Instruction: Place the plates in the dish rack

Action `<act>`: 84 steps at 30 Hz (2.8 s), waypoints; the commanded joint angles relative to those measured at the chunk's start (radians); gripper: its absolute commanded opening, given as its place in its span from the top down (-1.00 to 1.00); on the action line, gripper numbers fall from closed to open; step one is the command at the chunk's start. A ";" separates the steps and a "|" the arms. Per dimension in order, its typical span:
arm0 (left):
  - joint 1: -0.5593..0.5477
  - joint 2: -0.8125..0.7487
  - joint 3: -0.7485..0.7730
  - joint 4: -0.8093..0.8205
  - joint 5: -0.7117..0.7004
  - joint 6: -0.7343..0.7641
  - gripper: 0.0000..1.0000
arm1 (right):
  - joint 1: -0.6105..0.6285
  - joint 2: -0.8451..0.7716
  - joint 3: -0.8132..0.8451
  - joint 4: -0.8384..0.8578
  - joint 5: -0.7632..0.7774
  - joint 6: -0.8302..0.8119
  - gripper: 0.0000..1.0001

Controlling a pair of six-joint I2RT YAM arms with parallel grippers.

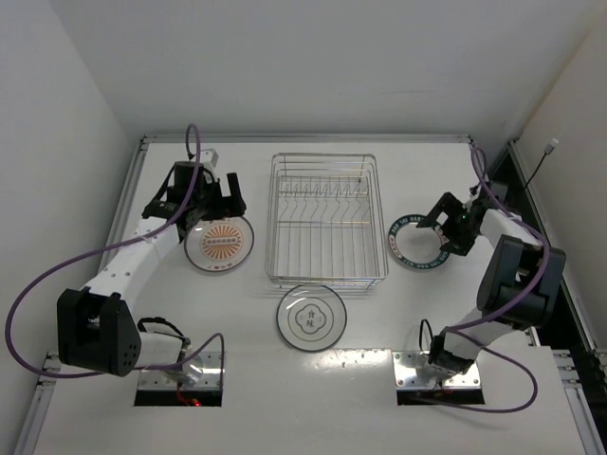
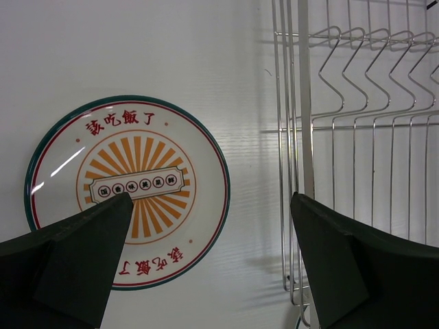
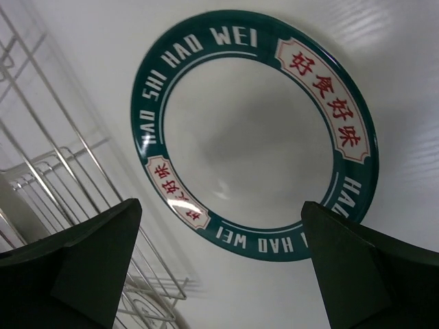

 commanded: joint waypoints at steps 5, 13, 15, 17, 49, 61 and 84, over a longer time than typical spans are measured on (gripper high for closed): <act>0.007 0.011 0.044 0.011 0.011 -0.008 -1.00 | -0.077 -0.043 -0.035 0.005 0.016 0.014 -1.00; 0.007 0.038 0.053 0.002 0.011 -0.008 -1.00 | -0.140 0.007 -0.027 -0.009 -0.015 0.012 -1.00; 0.007 0.038 0.053 0.002 0.020 -0.008 -1.00 | -0.149 0.044 -0.018 -0.020 -0.026 0.012 -1.00; 0.007 0.038 0.053 0.002 0.020 -0.008 -1.00 | -0.159 0.082 -0.018 -0.020 -0.055 0.012 -1.00; 0.007 0.095 0.072 -0.016 0.000 -0.008 -1.00 | -0.129 0.302 0.099 0.005 -0.249 -0.032 1.00; 0.007 0.127 0.072 -0.026 -0.009 -0.017 -1.00 | -0.096 0.020 0.148 -0.056 -0.059 -0.023 1.00; 0.007 0.147 0.081 -0.026 -0.018 -0.018 -1.00 | 0.461 -0.119 0.536 -0.170 0.611 -0.049 1.00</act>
